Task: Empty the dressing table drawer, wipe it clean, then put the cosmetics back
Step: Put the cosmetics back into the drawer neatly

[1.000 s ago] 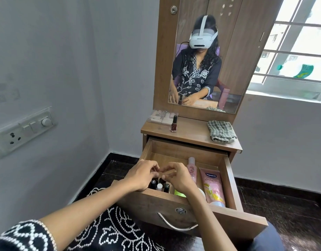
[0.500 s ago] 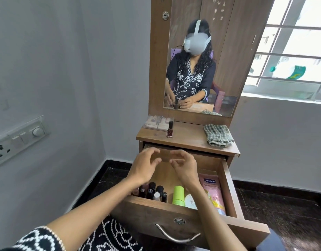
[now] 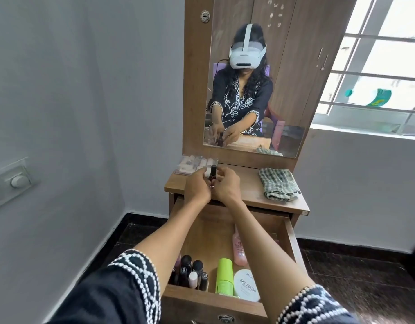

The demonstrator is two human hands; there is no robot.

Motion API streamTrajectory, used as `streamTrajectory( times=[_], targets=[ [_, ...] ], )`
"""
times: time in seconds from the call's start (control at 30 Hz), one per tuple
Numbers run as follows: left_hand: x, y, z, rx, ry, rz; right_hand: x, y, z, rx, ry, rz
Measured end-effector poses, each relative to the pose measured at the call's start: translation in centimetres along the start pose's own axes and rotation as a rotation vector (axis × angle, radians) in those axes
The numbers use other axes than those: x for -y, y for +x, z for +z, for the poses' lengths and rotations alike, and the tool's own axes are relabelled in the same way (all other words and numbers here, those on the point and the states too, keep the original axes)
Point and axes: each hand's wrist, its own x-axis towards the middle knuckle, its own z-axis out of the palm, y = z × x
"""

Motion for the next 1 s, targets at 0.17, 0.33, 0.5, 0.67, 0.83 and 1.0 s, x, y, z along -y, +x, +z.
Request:
streamTrajectory(
  times=[0.17, 0.33, 0.5, 0.67, 0.83, 1.0],
  targets=[
    [-0.1, 0.6, 0.2, 0.01, 0.046, 0.03, -0.7, 0.9, 0.9, 0.01, -0.068, -0.046],
    [-0.2, -0.4, -0.4, -0.002, 0.059, 0.071, -1.1, 0.0, 0.6, -0.016, -0.06, -0.104],
    [-0.4, -3.9, -1.5, 0.047, 0.058, 0.208, -1.4, -3.4, -1.6, 0.002, 0.039, -0.18],
    [1.4, -8.4, -3.1, 0.174, 0.186, 0.212, -3.3, -7.9, -3.6, 0.174, -0.014, -0.115],
    [3.8, -10.6, -3.0, 0.367, 0.188, 0.142, -6.0, -10.4, -3.3, 0.274, -0.082, -0.012],
    [4.8, -11.6, -2.7, 0.386, 0.217, 0.129, -6.3, -11.5, -3.2, 0.345, -0.169, -0.024]
  ],
)
